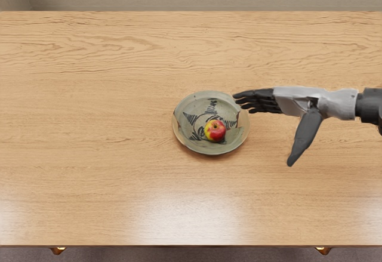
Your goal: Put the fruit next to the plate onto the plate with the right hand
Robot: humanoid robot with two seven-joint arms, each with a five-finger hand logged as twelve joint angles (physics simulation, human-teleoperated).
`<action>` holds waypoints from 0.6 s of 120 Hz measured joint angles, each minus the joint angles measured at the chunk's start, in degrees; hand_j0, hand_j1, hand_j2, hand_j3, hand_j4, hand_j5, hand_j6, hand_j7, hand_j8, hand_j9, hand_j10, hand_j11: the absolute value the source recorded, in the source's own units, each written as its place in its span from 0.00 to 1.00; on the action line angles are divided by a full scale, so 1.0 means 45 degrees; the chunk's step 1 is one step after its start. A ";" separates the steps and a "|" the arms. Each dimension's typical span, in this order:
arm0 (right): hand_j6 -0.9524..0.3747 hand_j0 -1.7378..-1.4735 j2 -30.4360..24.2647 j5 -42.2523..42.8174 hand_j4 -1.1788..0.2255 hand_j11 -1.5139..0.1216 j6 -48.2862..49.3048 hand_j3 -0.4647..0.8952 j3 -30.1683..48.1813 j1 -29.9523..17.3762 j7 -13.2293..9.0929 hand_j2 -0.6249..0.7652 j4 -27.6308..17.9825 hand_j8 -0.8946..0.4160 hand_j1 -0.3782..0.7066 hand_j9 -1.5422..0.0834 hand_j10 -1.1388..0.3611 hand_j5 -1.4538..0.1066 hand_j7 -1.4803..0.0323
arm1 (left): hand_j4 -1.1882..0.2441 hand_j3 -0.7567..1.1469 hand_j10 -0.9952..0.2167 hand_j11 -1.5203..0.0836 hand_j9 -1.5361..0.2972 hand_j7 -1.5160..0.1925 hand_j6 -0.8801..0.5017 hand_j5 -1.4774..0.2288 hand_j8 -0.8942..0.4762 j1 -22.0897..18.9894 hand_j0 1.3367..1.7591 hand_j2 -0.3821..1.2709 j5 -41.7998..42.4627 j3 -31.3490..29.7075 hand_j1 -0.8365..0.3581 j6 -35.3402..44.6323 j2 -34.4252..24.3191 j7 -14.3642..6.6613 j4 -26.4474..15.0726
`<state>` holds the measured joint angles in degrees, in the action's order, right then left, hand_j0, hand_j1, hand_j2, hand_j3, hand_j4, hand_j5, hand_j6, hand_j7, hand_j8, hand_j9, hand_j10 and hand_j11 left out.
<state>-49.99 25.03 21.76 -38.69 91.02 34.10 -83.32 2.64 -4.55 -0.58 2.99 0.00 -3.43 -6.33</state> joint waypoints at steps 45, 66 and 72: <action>0.67 0.30 -0.2330 0.1000 0.80 0.88 0.2623 0.34 0.1754 -0.1411 0.0194 0.44 0.0804 0.64 0.09 0.91 0.72 0.89 0.93 | 0.66 0.40 0.62 0.75 0.67 0.70 0.46 0.68 0.47 0.0000 0.76 0.26 0.0001 0.0006 0.75 0.0000 0.0000 0.0001 -0.0001; 0.67 0.30 -0.2433 -0.0186 0.80 0.88 0.2876 0.34 0.4697 -0.3587 0.0198 0.44 0.1726 0.64 0.08 0.91 0.72 0.89 0.93 | 0.66 0.40 0.62 0.75 0.67 0.70 0.46 0.68 0.47 0.0000 0.76 0.26 0.0001 0.0006 0.75 0.0000 0.0000 0.0001 -0.0001; 0.67 0.30 -0.2450 -0.0605 0.80 0.88 0.2898 0.34 0.5013 -0.3836 0.0199 0.44 0.1829 0.64 0.08 0.91 0.72 0.89 0.93 | 0.66 0.40 0.62 0.75 0.67 0.70 0.46 0.68 0.47 0.0000 0.76 0.26 0.0000 0.0008 0.75 0.0000 0.0000 0.0001 0.0001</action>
<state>-61.02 22.31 34.80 -16.14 73.76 35.00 -75.08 2.64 -4.55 -0.54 2.99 0.00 -3.42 -6.32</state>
